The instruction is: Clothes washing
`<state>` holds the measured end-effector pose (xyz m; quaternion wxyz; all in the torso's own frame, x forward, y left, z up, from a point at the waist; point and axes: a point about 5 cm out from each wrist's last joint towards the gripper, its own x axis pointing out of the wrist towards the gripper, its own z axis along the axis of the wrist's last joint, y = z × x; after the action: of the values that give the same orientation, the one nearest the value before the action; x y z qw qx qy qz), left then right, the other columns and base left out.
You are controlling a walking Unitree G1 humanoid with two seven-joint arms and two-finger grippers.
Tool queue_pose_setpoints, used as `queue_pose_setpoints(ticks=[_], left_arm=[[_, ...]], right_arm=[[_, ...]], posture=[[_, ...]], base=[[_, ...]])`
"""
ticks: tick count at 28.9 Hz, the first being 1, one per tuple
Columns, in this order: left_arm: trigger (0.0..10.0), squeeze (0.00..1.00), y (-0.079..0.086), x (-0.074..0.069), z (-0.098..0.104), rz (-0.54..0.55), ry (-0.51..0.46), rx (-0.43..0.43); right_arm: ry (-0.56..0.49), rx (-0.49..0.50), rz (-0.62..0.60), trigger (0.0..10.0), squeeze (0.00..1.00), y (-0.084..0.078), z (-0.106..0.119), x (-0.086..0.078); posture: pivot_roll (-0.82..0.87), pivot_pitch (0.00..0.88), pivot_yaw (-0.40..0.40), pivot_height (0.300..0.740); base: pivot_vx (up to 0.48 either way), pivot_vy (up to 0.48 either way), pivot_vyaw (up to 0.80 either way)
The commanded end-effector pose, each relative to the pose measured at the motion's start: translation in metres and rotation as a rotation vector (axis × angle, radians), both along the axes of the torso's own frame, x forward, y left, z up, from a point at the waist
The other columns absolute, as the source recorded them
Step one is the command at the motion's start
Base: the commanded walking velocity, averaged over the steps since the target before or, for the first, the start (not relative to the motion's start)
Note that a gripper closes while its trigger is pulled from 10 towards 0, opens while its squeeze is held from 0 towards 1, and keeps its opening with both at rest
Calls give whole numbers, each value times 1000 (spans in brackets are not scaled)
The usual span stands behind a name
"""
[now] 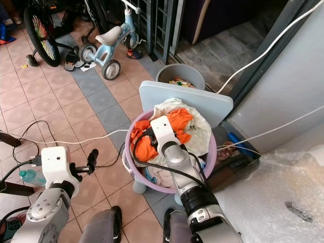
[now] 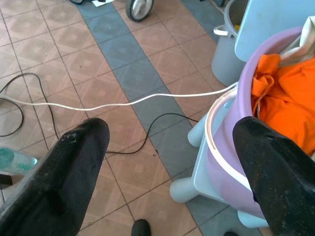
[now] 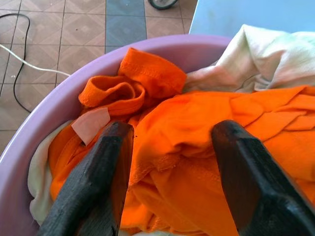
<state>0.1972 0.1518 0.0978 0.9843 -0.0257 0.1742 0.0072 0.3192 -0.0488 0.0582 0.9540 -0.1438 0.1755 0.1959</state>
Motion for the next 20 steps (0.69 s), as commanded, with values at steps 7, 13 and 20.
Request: queue_pose_setpoints(ticks=[7, 13, 20], left_arm=[[10000, 0, -20, -9, 3, -143, 36, 17], [10000, 0, -18, -6, 5, -135, 33, 27], [10000, 0, -20, -1, 4, -144, 32, 41]], right_arm=[[206, -81, -126, 0, 0, -16, -36, -8], [210, -52, -153, 0, 0, -19, -39, -9], [214, -20, -181, 0, 0, -23, -40, -8]], posture=[[238, 327, -80, 740], [223, 323, -88, 740], [205, 303, -92, 740]], base=[[0, 0, 0], [0, 0, 0], [0, 0, 0]])
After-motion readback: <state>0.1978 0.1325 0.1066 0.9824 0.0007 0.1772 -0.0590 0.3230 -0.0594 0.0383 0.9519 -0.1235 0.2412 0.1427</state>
